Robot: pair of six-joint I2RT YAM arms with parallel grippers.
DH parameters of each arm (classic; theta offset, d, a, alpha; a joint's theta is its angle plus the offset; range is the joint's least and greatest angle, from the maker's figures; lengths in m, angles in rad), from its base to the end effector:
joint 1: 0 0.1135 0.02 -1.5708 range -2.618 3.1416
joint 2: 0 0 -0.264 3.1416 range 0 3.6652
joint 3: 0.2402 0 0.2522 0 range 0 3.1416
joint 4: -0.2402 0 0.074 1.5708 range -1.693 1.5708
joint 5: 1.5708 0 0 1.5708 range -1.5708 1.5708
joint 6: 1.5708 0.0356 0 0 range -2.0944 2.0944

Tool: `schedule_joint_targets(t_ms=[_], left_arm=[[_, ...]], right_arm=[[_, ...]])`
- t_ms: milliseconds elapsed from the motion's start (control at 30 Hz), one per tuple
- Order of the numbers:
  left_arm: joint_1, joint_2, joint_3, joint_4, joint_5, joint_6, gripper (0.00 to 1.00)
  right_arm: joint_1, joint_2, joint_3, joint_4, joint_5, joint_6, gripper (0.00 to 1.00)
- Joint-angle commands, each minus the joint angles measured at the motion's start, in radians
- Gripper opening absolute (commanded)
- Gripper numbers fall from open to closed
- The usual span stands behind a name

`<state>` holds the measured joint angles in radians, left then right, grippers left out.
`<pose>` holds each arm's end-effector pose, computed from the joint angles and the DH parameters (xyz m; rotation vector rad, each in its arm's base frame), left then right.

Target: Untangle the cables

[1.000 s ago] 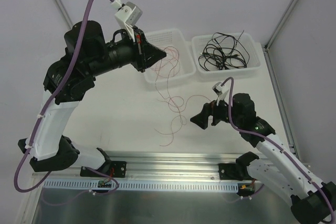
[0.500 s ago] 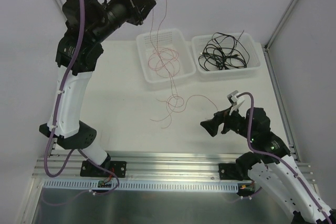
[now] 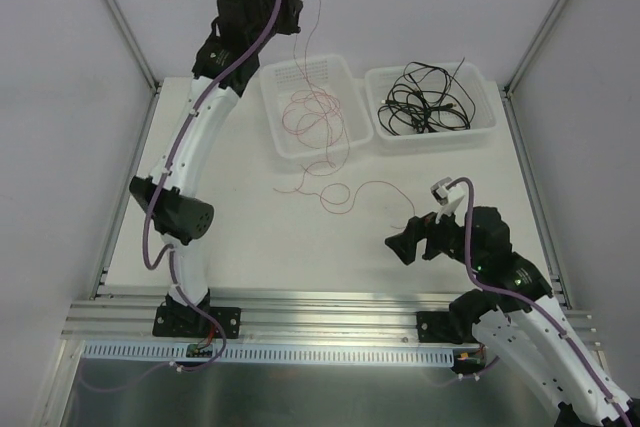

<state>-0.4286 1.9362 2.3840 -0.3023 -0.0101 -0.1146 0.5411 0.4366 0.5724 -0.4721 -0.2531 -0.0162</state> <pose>0.3800 -0.1732 0.5361 0.2168 1.4235 -0.4400 0.0963 0.0683 0.2820 -0.6995 1.8104 0.5935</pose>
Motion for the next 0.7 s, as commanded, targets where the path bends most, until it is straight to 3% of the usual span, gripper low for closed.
schedule_joint_targets(t_ms=[0, 33, 200, 267, 400, 533, 667], left_arm=[[0.042, 0.093, -0.067, 0.061, -0.088, 0.043, 0.03], [0.048, 0.111, -0.086, 0.061, -0.093, 0.035, 0.05], [0.071, 0.164, -0.206, 0.058, -0.088, 0.016, 0.33], [0.07, 0.124, -0.281, 0.06, -0.07, 0.01, 0.43], [0.068, -0.006, -0.487, 0.061, 0.007, -0.042, 0.73], [0.024, -0.156, -0.692, 0.061, 0.056, -0.114, 0.86], [-0.09, -0.293, -0.871, 0.069, -0.034, -0.177, 0.89]], right_arm=[[0.006, -0.01, -0.009, -0.003, 0.023, -0.007, 0.97], [0.007, -0.01, -0.014, -0.005, 0.026, -0.005, 0.97], [0.005, 0.002, -0.019, -0.01, 0.028, -0.007, 0.97], [0.006, 0.005, -0.014, -0.01, 0.028, -0.008, 0.97], [0.006, 0.011, -0.009, -0.007, 0.028, -0.011, 0.97], [0.005, 0.011, -0.011, 0.003, 0.023, -0.008, 0.97], [0.007, 0.002, -0.013, 0.006, 0.021, -0.002, 0.97]])
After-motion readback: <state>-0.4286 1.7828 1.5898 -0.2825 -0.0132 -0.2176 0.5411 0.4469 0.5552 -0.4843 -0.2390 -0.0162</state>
